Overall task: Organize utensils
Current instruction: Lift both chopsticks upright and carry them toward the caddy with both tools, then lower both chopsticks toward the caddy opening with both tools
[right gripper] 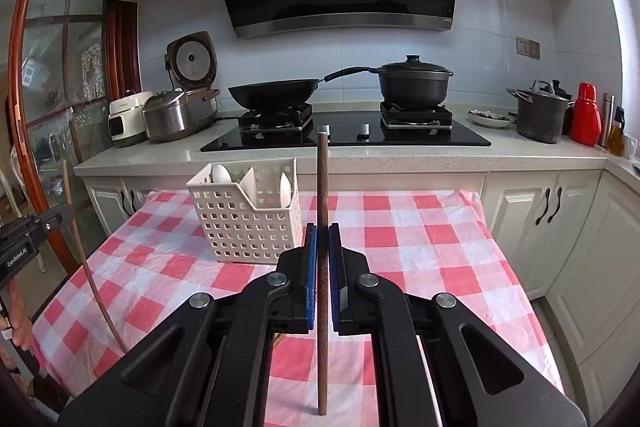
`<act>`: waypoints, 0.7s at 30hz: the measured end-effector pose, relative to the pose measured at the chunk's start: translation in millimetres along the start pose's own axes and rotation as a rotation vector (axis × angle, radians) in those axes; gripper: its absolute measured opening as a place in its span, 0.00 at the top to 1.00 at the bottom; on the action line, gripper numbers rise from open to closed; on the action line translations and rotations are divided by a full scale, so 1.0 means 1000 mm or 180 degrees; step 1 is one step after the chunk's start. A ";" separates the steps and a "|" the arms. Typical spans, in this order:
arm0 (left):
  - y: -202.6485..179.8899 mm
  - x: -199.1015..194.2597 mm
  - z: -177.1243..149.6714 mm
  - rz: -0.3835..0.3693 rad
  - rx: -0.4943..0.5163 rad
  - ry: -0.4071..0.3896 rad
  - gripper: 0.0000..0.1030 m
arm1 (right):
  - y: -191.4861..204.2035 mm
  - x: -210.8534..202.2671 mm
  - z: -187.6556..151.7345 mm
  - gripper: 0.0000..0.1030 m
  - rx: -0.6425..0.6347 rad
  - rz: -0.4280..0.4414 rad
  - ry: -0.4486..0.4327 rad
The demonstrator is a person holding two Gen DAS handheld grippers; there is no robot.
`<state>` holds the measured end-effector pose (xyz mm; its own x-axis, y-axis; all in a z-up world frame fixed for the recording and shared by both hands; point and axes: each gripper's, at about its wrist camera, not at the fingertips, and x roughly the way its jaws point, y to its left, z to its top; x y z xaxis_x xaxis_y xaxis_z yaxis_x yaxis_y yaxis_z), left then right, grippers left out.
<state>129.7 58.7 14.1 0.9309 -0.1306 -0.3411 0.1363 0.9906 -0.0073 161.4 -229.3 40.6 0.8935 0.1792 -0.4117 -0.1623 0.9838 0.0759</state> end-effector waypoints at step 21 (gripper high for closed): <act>-0.019 0.026 0.078 -0.0157 0.0106 -0.0240 0.94 | 0.020 0.037 0.062 0.94 -0.0122 0.0150 -0.0465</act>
<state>177.7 33.2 79.0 0.9455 -0.1830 -0.2694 0.1926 0.9812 0.0092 217.4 -203.2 82.7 0.9355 0.2258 -0.2717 -0.2188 0.9742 0.0562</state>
